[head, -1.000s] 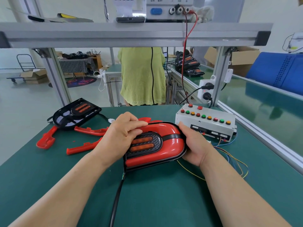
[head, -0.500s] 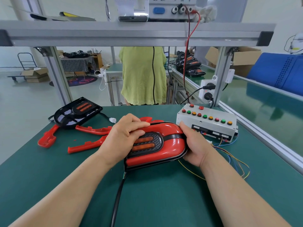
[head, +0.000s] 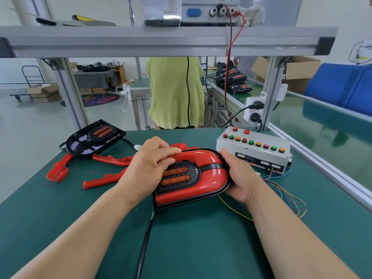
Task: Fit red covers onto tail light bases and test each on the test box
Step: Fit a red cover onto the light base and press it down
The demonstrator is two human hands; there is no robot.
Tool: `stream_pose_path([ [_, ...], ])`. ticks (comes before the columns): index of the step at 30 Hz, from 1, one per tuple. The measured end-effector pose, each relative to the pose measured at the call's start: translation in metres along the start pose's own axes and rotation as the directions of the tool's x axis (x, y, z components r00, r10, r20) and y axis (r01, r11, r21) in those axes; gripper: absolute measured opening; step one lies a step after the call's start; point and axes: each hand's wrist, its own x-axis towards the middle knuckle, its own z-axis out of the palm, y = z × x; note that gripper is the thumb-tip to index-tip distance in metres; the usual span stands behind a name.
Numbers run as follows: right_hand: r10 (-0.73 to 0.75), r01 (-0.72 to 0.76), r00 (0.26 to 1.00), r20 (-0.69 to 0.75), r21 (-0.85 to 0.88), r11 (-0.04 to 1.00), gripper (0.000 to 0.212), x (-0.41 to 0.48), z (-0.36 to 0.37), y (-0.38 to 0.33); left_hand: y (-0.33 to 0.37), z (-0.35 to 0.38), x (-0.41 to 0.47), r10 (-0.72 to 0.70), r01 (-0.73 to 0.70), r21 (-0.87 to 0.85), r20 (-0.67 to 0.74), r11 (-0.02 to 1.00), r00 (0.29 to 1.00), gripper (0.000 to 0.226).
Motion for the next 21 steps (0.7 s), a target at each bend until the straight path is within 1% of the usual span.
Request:
stream_pose_path([
  [2,-0.004,0.004,1.000,-0.005,-0.001,1.000,0.046,-0.001,0.000,0.000,0.001,0.001,-0.001,0.013,-0.013,0.006,0.000,1.000,1.000,0.029],
  [8,0.001,-0.002,1.000,0.005,0.007,1.000,0.050,-0.003,0.001,0.000,-0.003,0.003,0.000,-0.007,0.007,-0.017,0.017,1.000,1.000,0.029],
  [11,0.001,-0.001,1.000,0.006,-0.001,1.000,0.049,-0.002,0.001,0.000,-0.007,0.006,0.001,-0.013,0.014,-0.037,0.019,0.999,1.000,0.030],
  [14,0.007,-0.006,0.999,0.034,-0.039,0.999,0.050,-0.003,0.001,0.000,-0.010,0.008,0.000,-0.024,0.026,-0.073,0.018,0.997,1.000,0.031],
  [16,-0.007,0.013,0.997,0.080,-0.071,0.997,0.049,-0.004,0.003,0.000,-0.011,0.010,-0.001,-0.032,0.034,-0.093,0.015,0.995,0.999,0.032],
  [19,-0.041,0.047,0.993,0.113,-0.058,0.997,0.050,-0.008,0.005,0.000,-0.012,0.011,-0.002,-0.038,0.038,-0.116,0.001,0.993,0.999,0.032],
  [21,-0.027,0.033,0.993,0.115,-0.046,0.998,0.053,-0.009,0.005,-0.001,-0.013,0.012,-0.001,-0.033,0.033,-0.108,0.005,0.994,0.999,0.031],
])
